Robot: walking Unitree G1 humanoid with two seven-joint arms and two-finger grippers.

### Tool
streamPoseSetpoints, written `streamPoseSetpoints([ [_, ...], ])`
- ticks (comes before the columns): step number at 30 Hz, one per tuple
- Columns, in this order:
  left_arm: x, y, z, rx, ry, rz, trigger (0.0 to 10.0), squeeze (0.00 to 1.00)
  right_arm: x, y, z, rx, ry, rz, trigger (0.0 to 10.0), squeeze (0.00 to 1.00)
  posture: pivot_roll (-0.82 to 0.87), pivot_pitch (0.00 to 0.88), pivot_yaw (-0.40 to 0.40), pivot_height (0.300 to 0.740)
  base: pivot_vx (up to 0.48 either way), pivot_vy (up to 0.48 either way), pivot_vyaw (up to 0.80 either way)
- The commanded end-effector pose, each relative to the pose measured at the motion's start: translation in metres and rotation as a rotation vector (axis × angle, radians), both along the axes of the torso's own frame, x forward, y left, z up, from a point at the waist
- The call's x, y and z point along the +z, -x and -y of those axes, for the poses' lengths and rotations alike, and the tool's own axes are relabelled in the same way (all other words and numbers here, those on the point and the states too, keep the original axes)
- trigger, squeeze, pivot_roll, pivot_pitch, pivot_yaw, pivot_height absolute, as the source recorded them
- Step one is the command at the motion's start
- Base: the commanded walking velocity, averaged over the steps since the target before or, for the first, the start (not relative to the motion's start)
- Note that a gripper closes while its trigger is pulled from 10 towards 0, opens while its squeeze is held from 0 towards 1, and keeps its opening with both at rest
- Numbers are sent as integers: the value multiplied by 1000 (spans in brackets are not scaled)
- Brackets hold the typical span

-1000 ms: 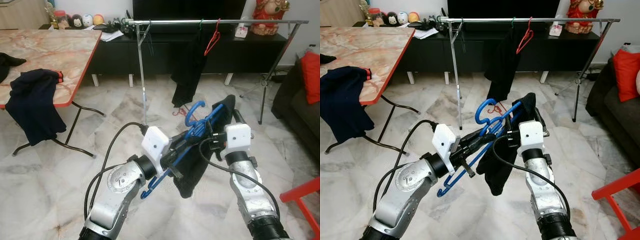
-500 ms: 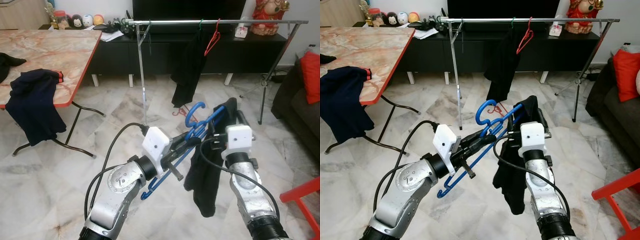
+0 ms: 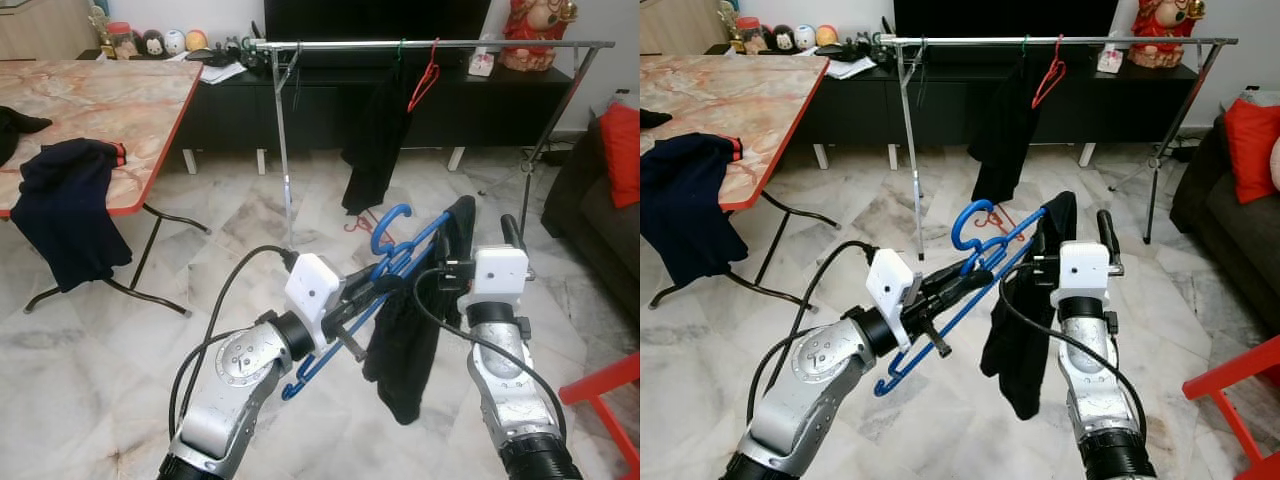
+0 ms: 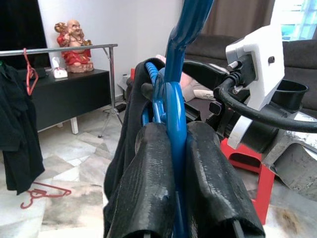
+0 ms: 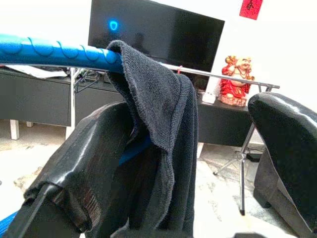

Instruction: Hang hanger

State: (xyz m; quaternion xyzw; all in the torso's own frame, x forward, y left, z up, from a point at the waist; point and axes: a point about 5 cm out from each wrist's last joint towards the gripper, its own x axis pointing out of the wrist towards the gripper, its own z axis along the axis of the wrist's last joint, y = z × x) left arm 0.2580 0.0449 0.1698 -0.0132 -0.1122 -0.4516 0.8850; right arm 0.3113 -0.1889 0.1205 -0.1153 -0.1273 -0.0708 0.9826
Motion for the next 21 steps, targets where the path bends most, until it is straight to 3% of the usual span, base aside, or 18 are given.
streamPoseSetpoints([
  [1, 18, 4, 4, -24, 49, 72, 10000, 0, -3, 0, 3, -26, 0, -15, 10000, 0, -110, 0, -34, 740, 0, 0, 0],
  [9, 17, 4, 4, -24, 49, 71, 10000, 0, -8, 0, 12, -87, 7, -56, 10000, 0, -109, 0, -33, 740, 0, 0, 0],
  [21, 16, 4, 4, -19, 43, 71, 10000, 0, -13, -5, -2, 12, 18, -92, 10000, 0, -108, 0, -34, 740, 0, 0, 0],
])
